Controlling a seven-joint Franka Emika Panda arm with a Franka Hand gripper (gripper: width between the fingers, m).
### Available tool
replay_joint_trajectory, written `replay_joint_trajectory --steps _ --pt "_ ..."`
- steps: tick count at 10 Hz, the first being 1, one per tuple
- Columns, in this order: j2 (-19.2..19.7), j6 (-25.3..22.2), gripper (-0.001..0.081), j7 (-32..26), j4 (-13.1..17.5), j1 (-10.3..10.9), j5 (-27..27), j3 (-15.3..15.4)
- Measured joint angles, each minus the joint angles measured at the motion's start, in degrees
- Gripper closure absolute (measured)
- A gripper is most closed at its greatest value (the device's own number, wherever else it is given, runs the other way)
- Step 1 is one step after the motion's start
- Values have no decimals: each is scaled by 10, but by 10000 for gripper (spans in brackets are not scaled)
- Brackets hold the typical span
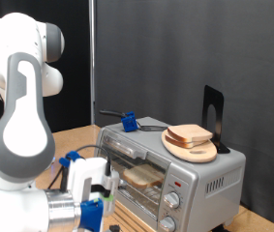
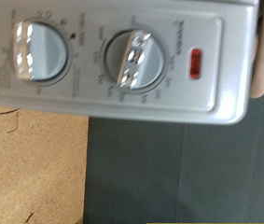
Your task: Make a piece of toast with the oven
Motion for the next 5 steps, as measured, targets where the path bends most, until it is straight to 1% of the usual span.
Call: replay_joint_trajectory --steps 3,5 --pt "41 -6 124 5 48 0 -2 5" --pt "57 -20 124 7 66 0 -3 5"
